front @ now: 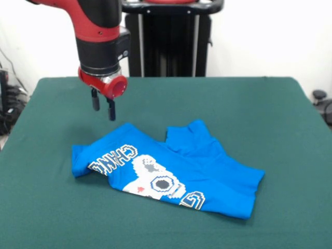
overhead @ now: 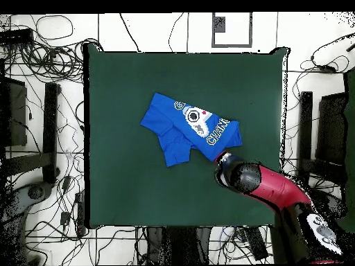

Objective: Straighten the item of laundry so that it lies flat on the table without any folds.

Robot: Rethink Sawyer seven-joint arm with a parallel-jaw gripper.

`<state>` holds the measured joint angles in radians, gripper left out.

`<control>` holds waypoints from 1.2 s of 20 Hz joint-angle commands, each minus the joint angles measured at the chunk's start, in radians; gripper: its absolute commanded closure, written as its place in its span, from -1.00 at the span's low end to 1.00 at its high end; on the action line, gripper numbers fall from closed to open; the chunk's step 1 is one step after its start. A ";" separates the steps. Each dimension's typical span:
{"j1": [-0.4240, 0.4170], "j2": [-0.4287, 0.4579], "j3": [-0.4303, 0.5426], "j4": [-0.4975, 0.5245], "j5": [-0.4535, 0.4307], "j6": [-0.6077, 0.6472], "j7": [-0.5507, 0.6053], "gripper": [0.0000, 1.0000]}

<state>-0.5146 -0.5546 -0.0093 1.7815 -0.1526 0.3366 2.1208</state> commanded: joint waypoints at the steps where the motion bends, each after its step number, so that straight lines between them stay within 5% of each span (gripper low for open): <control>1: 0.051 0.015 0.037 0.018 -0.003 0.083 0.059 -1.00; 24: 0.058 0.037 0.064 -0.020 0.018 0.093 0.060 -1.00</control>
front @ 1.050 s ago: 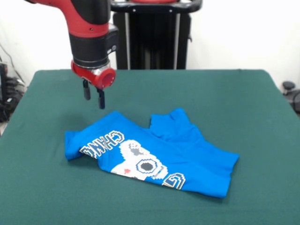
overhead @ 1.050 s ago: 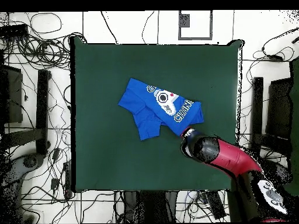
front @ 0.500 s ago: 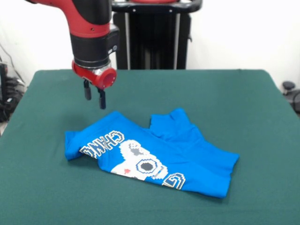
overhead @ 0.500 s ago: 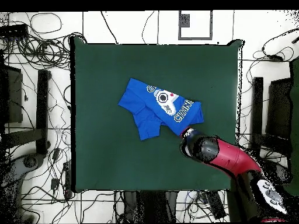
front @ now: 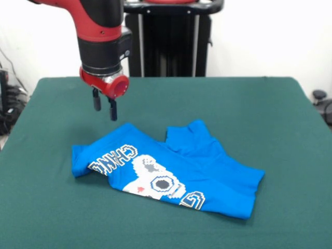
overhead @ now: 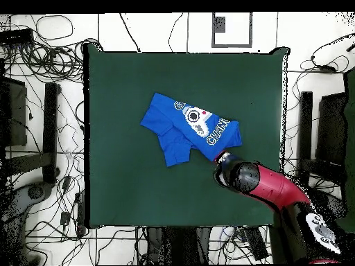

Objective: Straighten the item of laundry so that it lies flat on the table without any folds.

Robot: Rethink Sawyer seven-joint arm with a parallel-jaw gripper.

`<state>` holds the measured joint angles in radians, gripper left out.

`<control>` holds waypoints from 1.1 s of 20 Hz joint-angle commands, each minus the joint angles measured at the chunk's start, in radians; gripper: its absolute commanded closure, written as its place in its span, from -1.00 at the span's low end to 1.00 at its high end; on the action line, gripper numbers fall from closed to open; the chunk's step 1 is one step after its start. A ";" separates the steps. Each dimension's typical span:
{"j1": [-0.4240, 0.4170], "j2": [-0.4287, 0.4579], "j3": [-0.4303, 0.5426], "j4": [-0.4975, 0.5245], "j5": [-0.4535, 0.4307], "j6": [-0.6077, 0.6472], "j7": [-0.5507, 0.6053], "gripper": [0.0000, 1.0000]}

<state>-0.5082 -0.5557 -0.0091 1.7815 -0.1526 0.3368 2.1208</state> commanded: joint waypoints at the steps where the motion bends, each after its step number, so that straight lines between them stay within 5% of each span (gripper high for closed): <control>1: 0.052 0.038 0.064 -0.023 0.017 0.095 0.059 -1.00; 22: 0.081 0.036 0.046 -0.101 0.019 0.193 0.052 -1.00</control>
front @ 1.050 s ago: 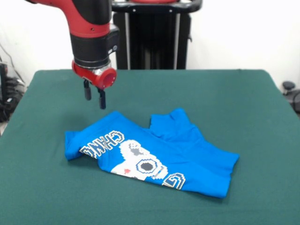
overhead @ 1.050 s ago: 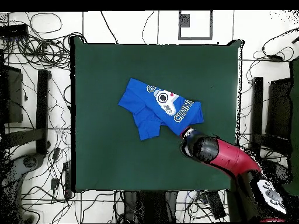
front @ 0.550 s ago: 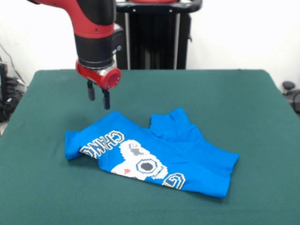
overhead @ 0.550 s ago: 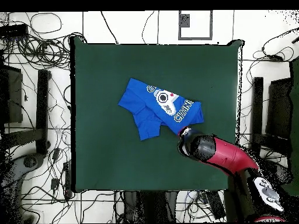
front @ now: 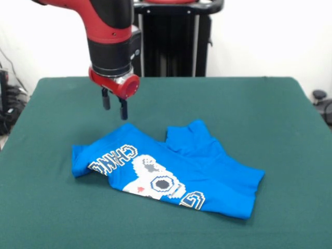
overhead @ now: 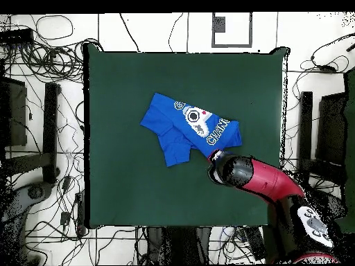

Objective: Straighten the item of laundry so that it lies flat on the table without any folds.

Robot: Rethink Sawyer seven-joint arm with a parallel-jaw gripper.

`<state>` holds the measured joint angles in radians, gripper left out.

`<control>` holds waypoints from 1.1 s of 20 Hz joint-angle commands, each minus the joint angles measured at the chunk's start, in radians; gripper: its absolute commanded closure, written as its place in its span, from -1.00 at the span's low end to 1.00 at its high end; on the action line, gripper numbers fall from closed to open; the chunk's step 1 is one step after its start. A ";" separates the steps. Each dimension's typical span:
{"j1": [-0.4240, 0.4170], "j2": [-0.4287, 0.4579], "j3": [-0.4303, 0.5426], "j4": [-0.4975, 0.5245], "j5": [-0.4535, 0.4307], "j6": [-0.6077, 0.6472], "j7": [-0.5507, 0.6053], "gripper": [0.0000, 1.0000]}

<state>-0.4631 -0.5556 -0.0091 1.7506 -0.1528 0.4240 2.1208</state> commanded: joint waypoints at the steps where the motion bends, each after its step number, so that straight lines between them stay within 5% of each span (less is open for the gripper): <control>1: 0.034 0.035 0.046 -0.071 0.018 0.108 0.050 -1.00; 22: 0.066 0.041 0.045 -0.158 0.033 0.213 0.084 -1.00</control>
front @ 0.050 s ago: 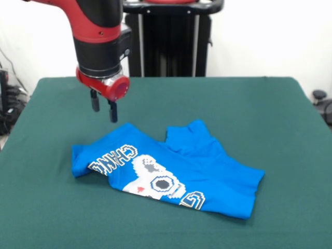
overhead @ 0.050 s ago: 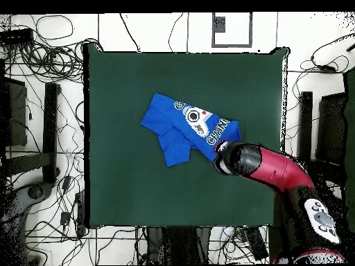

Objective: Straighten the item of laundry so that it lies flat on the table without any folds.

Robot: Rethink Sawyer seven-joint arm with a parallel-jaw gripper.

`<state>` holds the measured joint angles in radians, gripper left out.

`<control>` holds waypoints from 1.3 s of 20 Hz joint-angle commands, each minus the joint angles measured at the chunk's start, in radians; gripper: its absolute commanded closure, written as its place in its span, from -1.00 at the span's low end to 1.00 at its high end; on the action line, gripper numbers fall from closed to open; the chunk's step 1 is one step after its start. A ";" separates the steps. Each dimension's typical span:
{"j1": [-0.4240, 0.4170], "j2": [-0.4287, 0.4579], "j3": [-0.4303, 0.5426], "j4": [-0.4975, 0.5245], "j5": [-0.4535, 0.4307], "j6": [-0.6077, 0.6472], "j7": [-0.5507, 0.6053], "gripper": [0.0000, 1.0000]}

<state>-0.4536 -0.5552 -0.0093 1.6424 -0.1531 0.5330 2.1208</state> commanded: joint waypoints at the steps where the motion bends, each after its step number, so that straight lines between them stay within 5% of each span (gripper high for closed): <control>1: 0.060 0.042 0.044 -0.054 0.034 0.105 0.087 -1.00; 26: 0.063 0.074 0.051 0.013 0.051 -0.046 0.144 -1.00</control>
<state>-0.4077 -0.5512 -0.0091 1.6012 -0.1493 0.5372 2.1208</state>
